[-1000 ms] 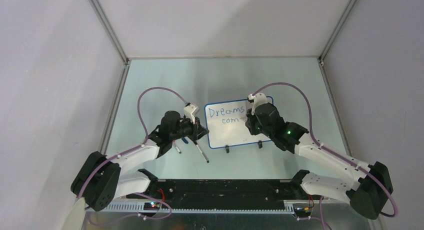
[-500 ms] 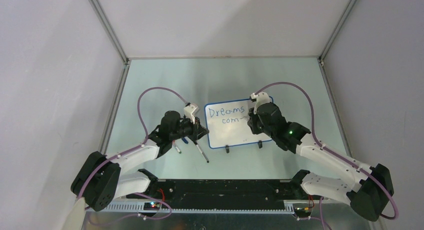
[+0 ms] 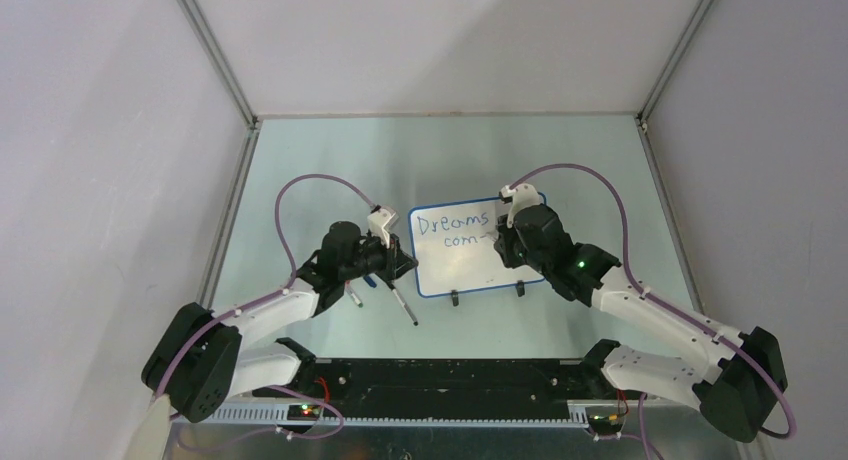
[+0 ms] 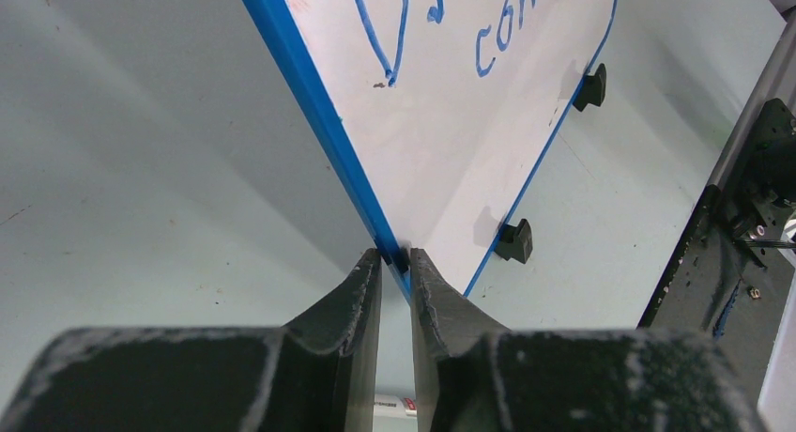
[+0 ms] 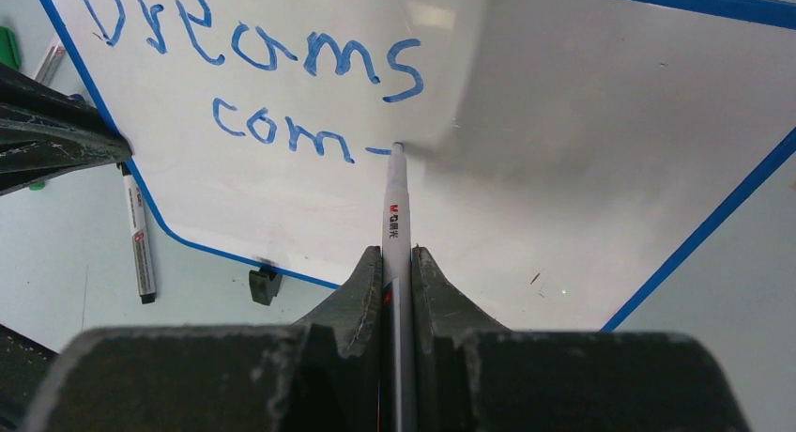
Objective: Write a sentence on the whiteboard
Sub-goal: Write a sentence with the whiteboard marker.
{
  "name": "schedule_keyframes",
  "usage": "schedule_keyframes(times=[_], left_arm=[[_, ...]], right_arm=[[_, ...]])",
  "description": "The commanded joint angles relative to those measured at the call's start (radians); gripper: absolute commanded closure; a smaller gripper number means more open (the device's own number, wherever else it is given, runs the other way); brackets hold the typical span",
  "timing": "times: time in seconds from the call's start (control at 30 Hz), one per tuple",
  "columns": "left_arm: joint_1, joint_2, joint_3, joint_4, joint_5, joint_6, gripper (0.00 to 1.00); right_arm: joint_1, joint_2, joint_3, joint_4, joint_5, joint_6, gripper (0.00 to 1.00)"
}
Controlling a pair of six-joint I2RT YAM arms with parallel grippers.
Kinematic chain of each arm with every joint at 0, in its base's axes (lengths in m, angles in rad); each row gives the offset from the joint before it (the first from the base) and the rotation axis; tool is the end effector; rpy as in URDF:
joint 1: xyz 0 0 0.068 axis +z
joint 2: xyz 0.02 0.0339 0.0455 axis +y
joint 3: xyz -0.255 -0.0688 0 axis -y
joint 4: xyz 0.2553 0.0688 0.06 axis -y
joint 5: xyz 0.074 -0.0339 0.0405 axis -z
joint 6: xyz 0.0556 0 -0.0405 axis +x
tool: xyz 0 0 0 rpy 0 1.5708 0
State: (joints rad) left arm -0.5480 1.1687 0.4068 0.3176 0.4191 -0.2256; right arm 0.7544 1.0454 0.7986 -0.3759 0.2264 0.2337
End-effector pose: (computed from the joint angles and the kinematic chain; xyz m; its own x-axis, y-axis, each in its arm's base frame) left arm 0.2093 -0.1543 0.1617 -0.5342 0.0867 -0.8409 0.6874 0.6235 -0.3725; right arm 0.1969 0.1679 0.2552 -0.5372 -0.1952 -0.8205 -0.4216 0.9048 0.0608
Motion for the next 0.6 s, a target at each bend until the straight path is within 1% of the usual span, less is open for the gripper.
schedule_keyframes(times=[0.0, 0.57], left_arm=[[-0.005, -0.018, 0.020, 0.015, 0.009, 0.023, 0.79], [-0.006, -0.020, 0.020, 0.014, 0.008, 0.023, 0.79]], right_arm=[[-0.008, 0.015, 0.027, 0.050, 0.002, -0.012, 1.00], [-0.008, 0.023, 0.045, 0.037, -0.005, -0.015, 1.00]])
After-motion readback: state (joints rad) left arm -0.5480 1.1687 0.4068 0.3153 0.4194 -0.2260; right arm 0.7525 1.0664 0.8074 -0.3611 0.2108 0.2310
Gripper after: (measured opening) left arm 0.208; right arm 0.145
